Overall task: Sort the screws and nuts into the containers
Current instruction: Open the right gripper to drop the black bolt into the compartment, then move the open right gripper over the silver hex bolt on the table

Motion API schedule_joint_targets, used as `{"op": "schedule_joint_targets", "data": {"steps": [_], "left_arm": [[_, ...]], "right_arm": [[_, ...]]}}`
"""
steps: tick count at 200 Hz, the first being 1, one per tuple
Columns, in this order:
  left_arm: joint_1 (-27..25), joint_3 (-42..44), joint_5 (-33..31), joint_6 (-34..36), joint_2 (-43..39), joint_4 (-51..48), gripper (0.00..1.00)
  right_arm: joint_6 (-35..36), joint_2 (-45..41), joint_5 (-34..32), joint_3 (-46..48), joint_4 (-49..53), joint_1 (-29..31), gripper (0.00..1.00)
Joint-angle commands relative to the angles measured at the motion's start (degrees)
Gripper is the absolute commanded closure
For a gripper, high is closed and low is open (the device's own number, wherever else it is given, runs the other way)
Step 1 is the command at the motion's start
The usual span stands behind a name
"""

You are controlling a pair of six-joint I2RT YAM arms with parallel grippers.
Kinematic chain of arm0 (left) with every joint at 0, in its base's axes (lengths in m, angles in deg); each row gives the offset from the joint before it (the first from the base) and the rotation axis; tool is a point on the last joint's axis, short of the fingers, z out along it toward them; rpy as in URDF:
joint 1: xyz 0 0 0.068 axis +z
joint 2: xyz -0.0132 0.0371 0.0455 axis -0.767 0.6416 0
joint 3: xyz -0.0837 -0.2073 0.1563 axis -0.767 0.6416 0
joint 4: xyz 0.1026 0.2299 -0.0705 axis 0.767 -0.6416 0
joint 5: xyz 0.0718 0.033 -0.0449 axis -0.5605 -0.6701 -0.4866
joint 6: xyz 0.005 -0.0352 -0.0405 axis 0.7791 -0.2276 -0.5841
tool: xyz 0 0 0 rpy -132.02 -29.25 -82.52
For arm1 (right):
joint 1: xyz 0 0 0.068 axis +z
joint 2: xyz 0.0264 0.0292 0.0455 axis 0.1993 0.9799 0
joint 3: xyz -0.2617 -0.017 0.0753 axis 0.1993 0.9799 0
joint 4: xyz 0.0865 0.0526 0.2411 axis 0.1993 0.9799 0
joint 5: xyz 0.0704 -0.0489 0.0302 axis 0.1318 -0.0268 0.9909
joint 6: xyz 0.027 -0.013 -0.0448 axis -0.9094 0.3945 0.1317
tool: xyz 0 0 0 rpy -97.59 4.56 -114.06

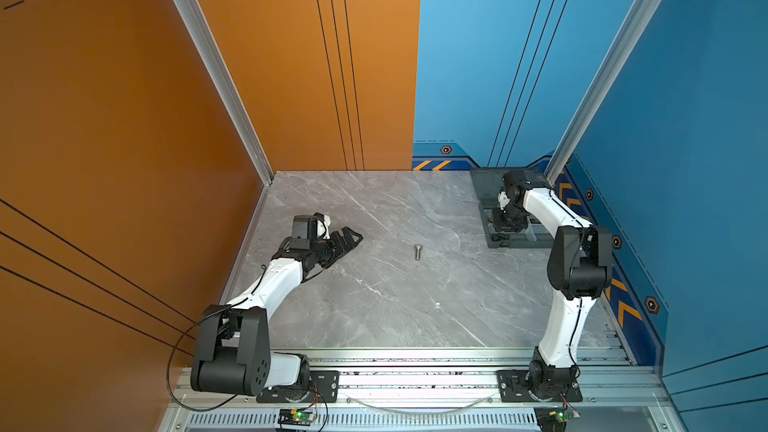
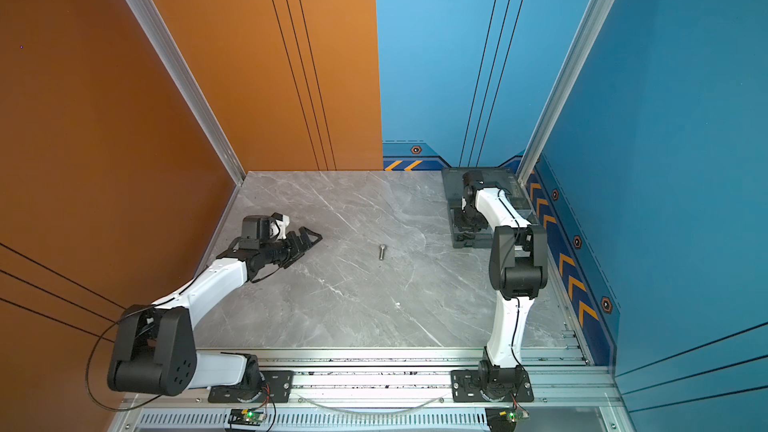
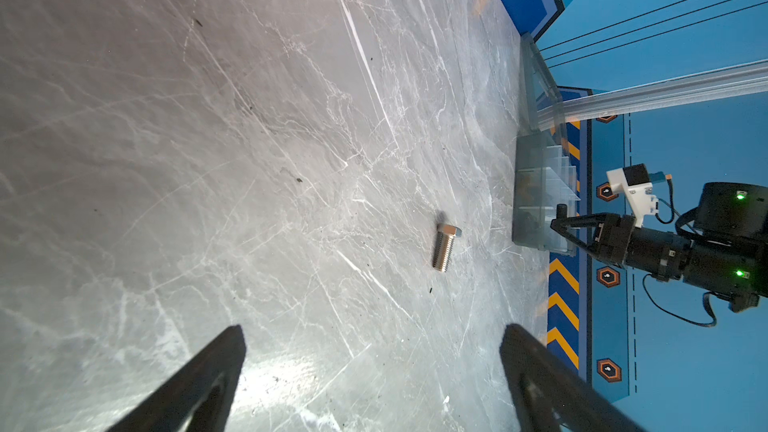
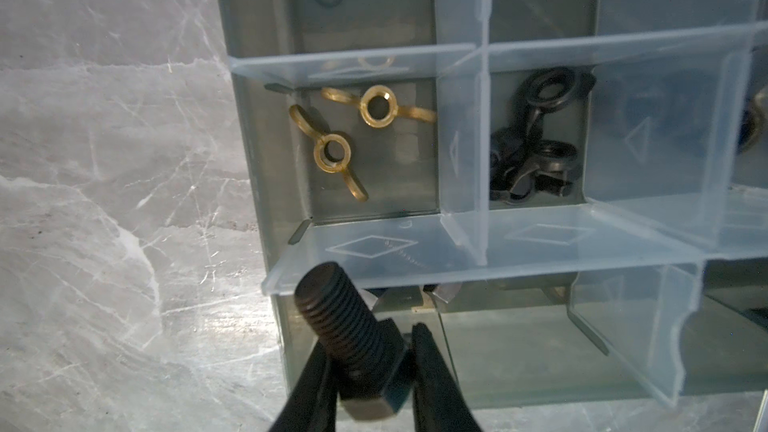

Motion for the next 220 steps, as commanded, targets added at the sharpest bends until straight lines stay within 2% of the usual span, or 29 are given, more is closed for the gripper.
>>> {"op": "schedule_joint_targets", "data": {"steps": [1, 25, 96, 154, 188, 220], "left_arm": [[0.4, 1.1, 0.4, 0.7, -1.2, 0.0, 0.02], [0.5, 1.2, 0.7, 0.7, -1.1, 0.1, 0.02], [0.7, 1.4, 0.8, 0.7, -1.0, 0.4, 0.02], [0.9, 1.5, 0.4, 0.6, -1.2, 0.2, 0.02], [0.9, 1.5, 0.6, 0.6, -1.0, 0.3, 0.02], [0.9, 1.5, 0.6, 0.7, -1.1, 0.2, 0.02]], "right_arm": [[-0.9, 0.7, -0.8, -1.5, 0.8, -0.4, 0.71], [-0.6, 0.6, -0.6, -1.5, 1.3, -0.5, 0.66], [0.0, -0.2, 0.4, -1.3, 2.6, -0.6, 0.65], [-0.4, -5.5, 10.0, 0.5, 2.2, 1.7, 0.60], [-4.2, -7.4, 10.8, 3.1, 0.6, 7.3, 0.56], [-13.2, -7.7, 11.7, 6.9, -5.8, 12.6, 0.54]]}}
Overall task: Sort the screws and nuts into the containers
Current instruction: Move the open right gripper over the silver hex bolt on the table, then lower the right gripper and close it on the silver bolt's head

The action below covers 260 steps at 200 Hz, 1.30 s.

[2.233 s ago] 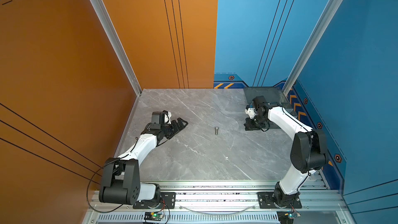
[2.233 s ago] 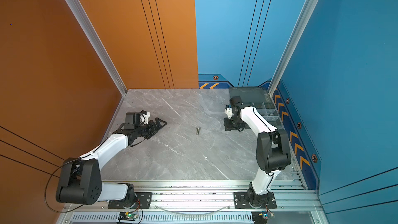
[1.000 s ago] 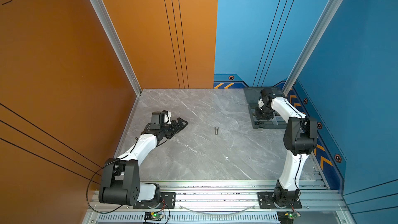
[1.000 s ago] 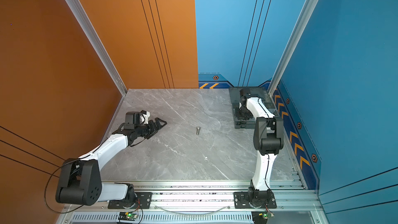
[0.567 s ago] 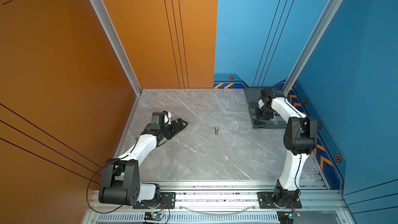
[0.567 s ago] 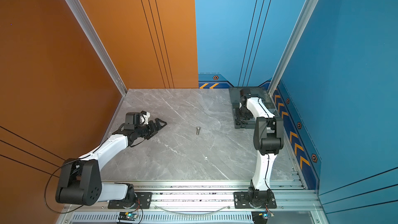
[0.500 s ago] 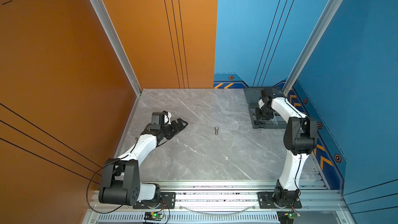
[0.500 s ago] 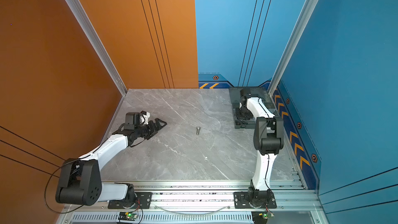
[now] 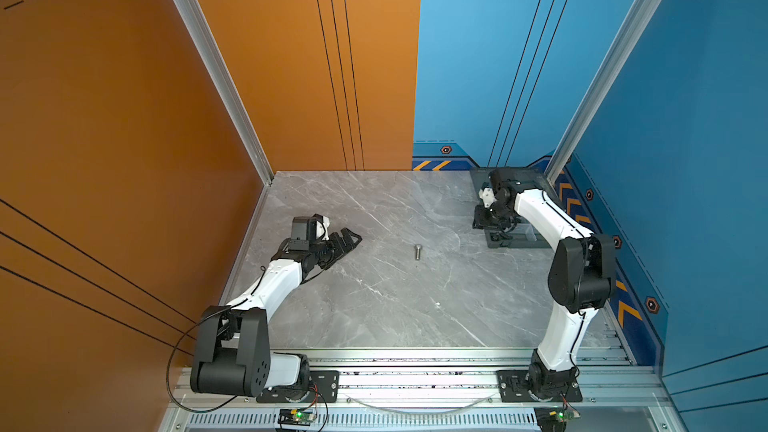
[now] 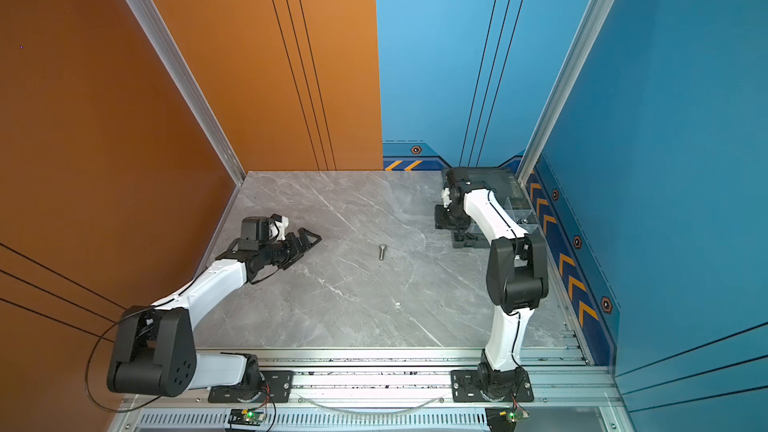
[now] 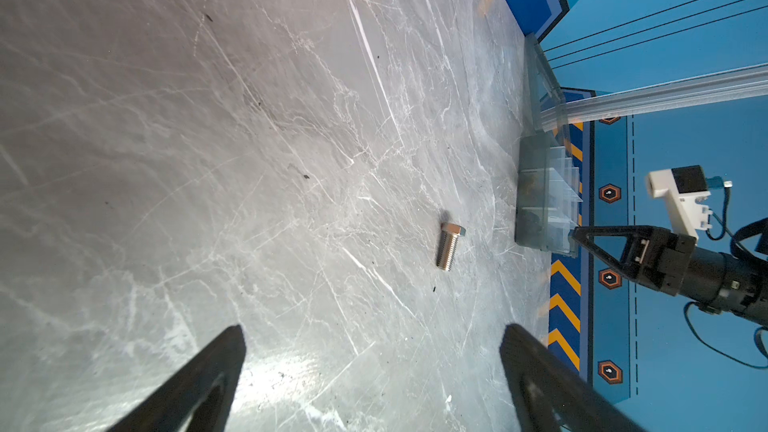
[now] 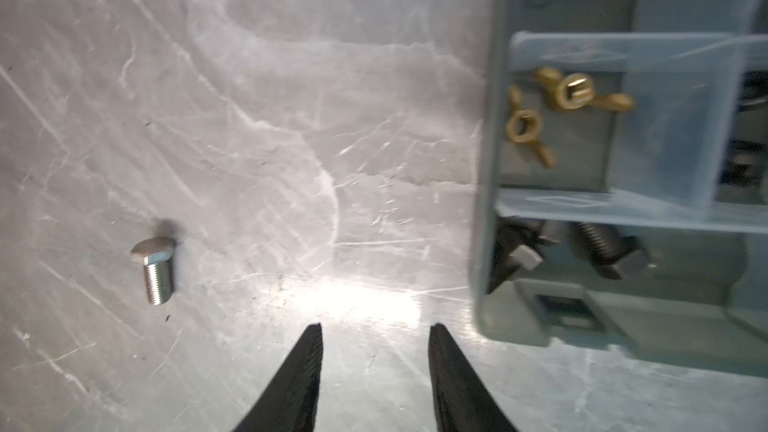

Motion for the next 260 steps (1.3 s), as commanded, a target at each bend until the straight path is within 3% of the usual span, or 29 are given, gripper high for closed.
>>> {"op": "schedule_joint_targets", "data": {"steps": [1, 43, 99, 260], "left_arm": [[0.5, 0.8, 0.6, 0.7, -0.9, 0.1, 0.02], [0.5, 0.9, 0.8, 0.8, -0.6, 0.1, 0.02], [0.5, 1.3, 1.1, 0.7, -0.9, 0.7, 0.02], [2.2, 2.1, 2.4, 1.3, -0.7, 0.9, 0.02]], "right_arm": [[-8.4, -0.7, 1.9, 3.3, -4.7, 3.4, 0.54], [-18.6, 0.4, -1.0, 5.0, -13.3, 10.4, 0.51], [-24.2, 6.0, -7.3, -0.5, -12.5, 16.4, 0.48], [-26.1, 14.7, -8.5, -6.4, -11.6, 22.3, 0.47]]}}
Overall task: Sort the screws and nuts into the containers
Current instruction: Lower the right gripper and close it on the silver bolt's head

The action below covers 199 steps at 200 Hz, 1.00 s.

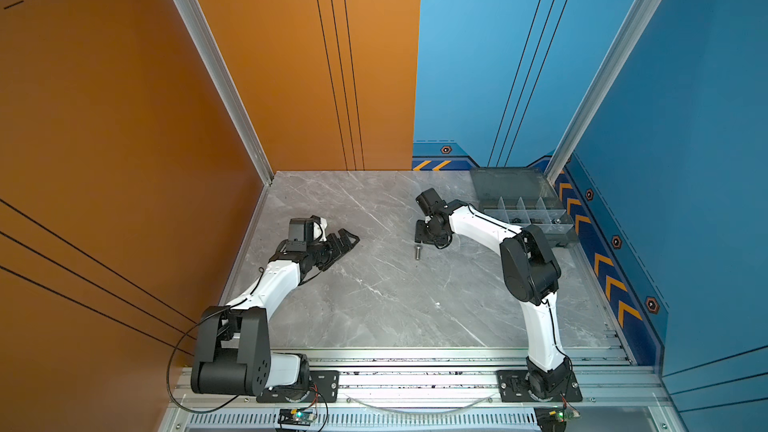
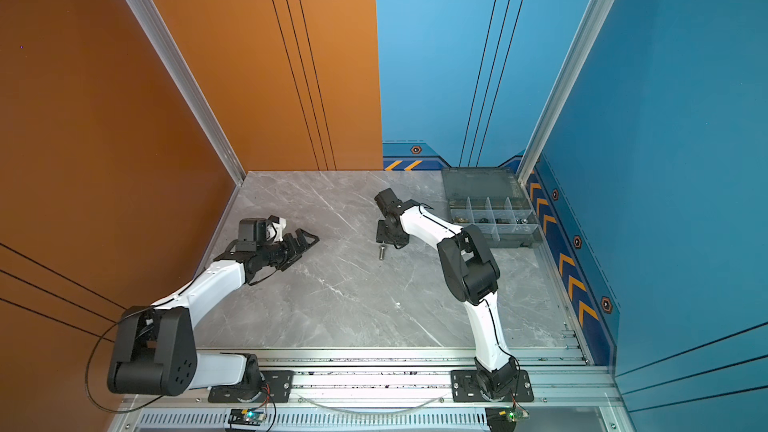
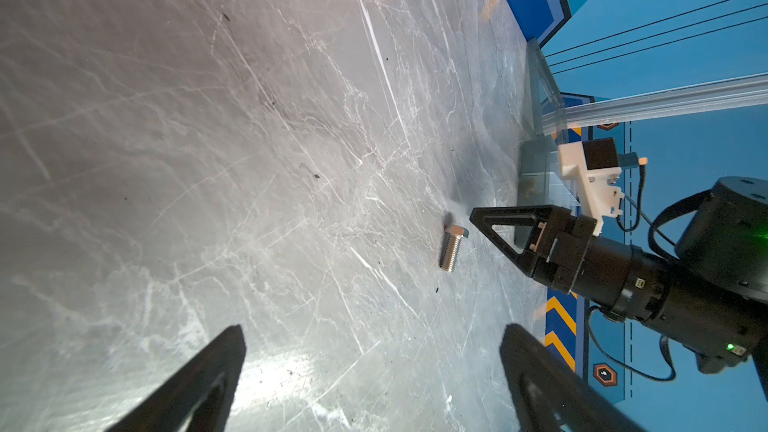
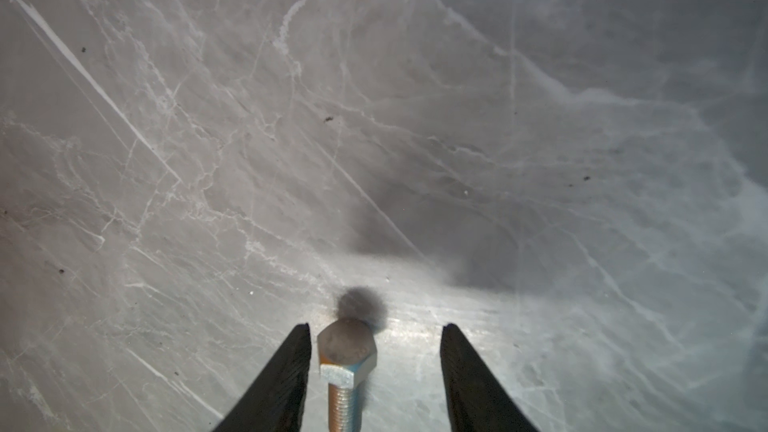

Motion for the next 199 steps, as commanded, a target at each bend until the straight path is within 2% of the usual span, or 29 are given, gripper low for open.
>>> {"op": "schedule_joint_targets", "data": {"steps": [1, 199], "left_arm": [[0.7, 1.1, 1.2, 1.2, -0.7, 0.4, 0.02], [1.4, 2.2, 1.3, 1.2, -1.8, 0.4, 0.02]], "right_arm": [[-1.2, 1.2, -1.3, -1.7, 1.1, 0.8, 0.47], [-0.1, 4.0, -3.8, -2.3, 4.3, 3.4, 0.49]]}}
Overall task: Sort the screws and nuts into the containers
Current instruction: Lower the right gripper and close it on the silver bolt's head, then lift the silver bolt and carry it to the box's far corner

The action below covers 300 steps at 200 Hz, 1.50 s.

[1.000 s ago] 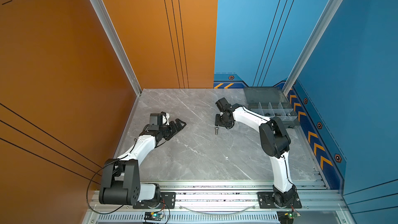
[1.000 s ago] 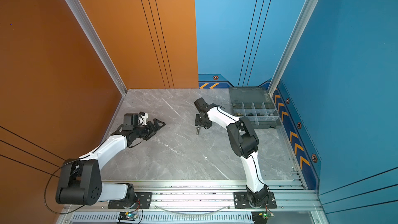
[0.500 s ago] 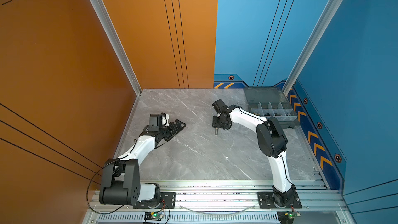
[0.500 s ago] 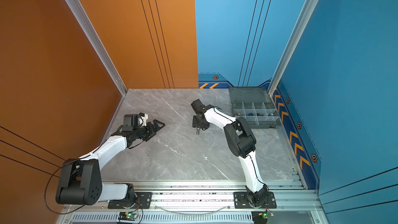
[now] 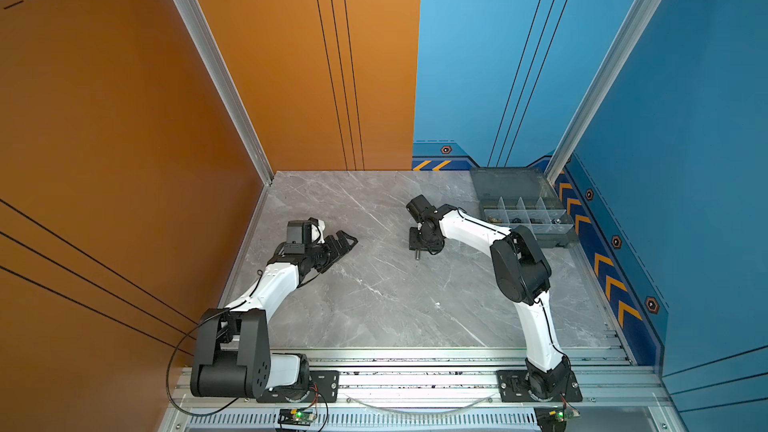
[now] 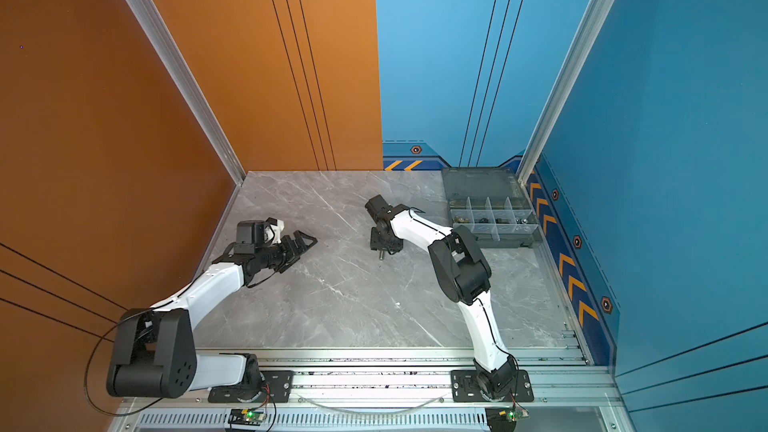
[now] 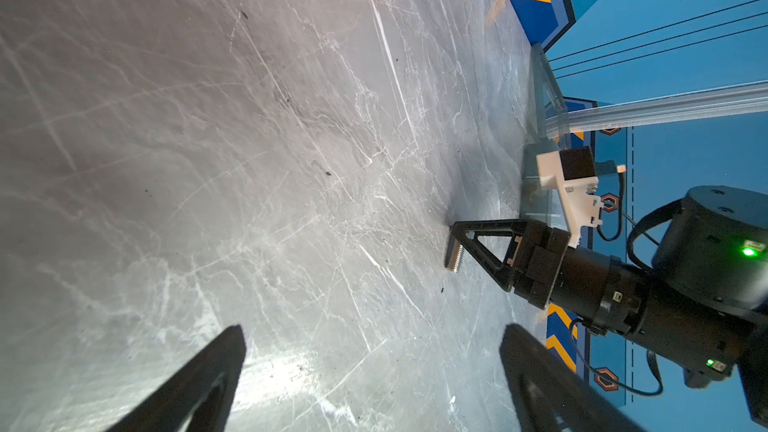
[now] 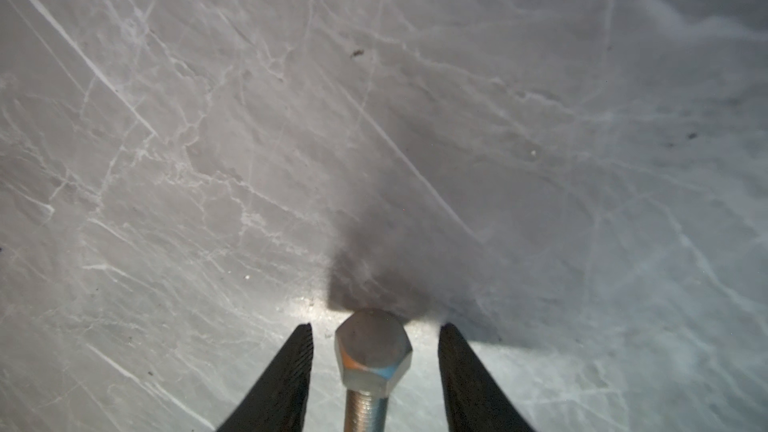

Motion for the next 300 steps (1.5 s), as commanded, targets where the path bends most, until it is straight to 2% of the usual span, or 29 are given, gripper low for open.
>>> {"op": "schedule_joint_targets", "data": {"steps": [1, 97, 118, 155, 199, 251, 300], "left_arm": [[0.4, 0.7, 1.3, 1.2, -1.1, 0.0, 0.02], [0.7, 0.4, 1.3, 1.3, -0.9, -0.1, 0.02], [0.8, 0.3, 1.3, 1.5, -0.8, -0.3, 0.02], [0.9, 0.5, 1.2, 1.5, -1.0, -0.4, 0.02], [1.0, 0.5, 1.2, 1.6, -1.4, -0.8, 0.02], [1.4, 0.5, 1.1, 1.8, -1.5, -1.3, 0.02], [2.0, 0.7, 1.4, 2.1, -1.8, -1.4, 0.02]], "right_arm": [[0.1, 1.4, -1.7, -1.3, 2.2, 0.4, 0.49], [0.6, 3.2, -1.7, -2.1, 2.3, 0.6, 0.60], [0.7, 3.0, -1.5, -2.0, 2.4, 0.6, 0.67], [1.1, 2.8, -1.4, -1.8, 2.5, 0.5, 0.84], [3.1, 0.1, -1.3, 0.2, 0.2, -0.3, 0.98], [4.5, -9.7, 3.5, 6.5, -2.1, -6.3, 1.00], [4.5, -20.6, 4.4, 14.7, -2.7, -17.1, 1.00]]}}
